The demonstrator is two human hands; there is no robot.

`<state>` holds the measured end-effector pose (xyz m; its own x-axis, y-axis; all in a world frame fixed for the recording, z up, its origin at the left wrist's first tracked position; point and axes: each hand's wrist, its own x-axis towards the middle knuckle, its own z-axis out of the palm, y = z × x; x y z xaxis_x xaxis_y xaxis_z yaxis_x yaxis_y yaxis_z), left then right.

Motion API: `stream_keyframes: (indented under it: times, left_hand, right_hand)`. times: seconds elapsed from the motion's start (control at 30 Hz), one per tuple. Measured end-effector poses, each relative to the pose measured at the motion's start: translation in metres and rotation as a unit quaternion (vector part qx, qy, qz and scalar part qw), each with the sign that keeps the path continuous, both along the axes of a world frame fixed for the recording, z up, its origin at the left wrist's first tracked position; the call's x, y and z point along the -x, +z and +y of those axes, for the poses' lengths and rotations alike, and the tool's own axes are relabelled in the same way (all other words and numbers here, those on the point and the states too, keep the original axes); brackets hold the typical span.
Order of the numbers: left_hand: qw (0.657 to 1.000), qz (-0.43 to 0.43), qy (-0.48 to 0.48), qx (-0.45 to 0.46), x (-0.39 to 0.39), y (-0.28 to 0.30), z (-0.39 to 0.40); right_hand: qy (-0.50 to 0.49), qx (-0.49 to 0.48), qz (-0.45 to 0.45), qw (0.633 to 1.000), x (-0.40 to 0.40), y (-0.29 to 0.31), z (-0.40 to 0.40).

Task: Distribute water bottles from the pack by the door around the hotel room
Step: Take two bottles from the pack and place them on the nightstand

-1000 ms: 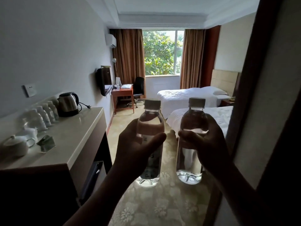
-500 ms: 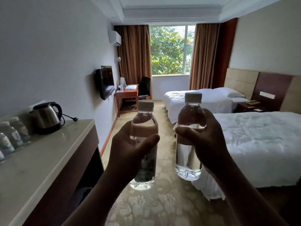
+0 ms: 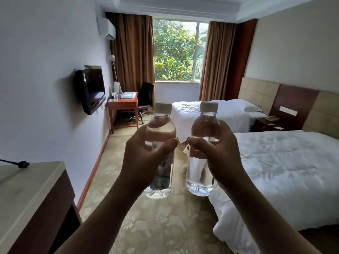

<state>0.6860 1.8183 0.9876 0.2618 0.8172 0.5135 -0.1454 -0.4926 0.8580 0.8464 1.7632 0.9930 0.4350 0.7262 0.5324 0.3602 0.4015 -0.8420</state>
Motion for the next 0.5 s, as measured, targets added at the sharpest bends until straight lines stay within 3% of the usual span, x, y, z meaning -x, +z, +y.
stream_keyframes:
  times: [0.2, 0.5]
  left_hand:
    - [1.0, 0.005, -0.024, 0.008, -0.055, -0.005, 0.117]
    - [0.999, 0.037, 0.029, -0.002, -0.173, -0.017, 0.295]
  right_hand:
    - [-0.01, 0.014, 0.002, 1.0, -0.051, -0.009, 0.114]
    - [0.036, -0.012, 0.028, 0.999, -0.171, -0.031, 0.3]
